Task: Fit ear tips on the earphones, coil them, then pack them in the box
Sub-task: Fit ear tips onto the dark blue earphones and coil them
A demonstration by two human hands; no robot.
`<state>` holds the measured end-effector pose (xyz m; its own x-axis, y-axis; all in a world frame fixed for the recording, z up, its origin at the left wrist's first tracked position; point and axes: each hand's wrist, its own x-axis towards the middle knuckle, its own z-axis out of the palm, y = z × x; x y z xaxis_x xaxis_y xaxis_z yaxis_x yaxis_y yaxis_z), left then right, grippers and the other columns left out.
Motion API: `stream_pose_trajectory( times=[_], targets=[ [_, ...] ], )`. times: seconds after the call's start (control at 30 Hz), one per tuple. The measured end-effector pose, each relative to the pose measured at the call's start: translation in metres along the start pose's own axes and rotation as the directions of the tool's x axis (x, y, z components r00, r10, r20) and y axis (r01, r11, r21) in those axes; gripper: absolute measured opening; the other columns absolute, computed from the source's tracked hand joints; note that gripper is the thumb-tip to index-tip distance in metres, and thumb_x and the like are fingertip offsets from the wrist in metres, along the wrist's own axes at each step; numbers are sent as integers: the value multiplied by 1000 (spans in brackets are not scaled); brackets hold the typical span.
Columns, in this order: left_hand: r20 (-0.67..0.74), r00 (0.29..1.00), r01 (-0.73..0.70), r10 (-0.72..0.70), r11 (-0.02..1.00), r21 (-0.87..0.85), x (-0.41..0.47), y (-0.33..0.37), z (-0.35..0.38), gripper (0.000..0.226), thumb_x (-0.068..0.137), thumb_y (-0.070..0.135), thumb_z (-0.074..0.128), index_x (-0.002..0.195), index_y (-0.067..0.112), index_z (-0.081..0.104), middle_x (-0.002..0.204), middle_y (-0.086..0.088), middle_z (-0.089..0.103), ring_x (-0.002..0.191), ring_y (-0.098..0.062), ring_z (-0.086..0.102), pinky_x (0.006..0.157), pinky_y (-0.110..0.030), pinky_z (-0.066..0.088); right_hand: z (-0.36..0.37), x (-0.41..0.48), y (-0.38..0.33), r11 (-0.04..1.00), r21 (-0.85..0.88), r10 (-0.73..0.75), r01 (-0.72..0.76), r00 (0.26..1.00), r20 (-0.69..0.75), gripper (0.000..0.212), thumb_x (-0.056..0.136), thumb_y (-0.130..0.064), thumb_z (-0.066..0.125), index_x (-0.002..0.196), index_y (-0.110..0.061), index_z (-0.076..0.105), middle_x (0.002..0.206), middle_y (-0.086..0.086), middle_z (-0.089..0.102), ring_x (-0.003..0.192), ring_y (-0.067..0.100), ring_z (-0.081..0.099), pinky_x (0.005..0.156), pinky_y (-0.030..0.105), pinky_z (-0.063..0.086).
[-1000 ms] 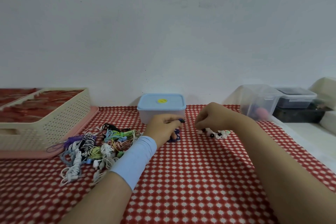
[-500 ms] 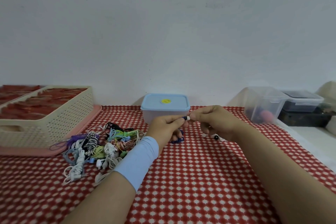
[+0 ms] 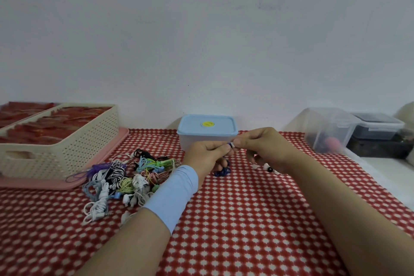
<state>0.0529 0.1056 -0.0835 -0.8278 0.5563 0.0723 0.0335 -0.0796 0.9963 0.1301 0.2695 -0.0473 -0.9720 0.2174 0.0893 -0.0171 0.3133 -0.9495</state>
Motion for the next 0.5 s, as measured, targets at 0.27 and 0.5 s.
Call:
stream_pose_trajectory(
  times=[0.27,0.5],
  targets=[
    [32,995,94,-90,982,-163,-2,4,3,20,94,9,62,111,3,72,95,-11,74,56,-6,59,51,-16,49,-1,0,4,995,100,-25,20,999,46,19,94,-12,68,104,2,77,77,4,74,50,12,47,41,21,31],
    [1,992,121,-123,972,-200,-4,5,7,19,93,7,63,108,0,71,85,-8,73,56,-8,61,52,-17,51,1,-1,6,997,47,-65,64,998,16,14,94,-10,69,100,-2,78,76,3,75,50,12,51,42,22,32]
  ],
)
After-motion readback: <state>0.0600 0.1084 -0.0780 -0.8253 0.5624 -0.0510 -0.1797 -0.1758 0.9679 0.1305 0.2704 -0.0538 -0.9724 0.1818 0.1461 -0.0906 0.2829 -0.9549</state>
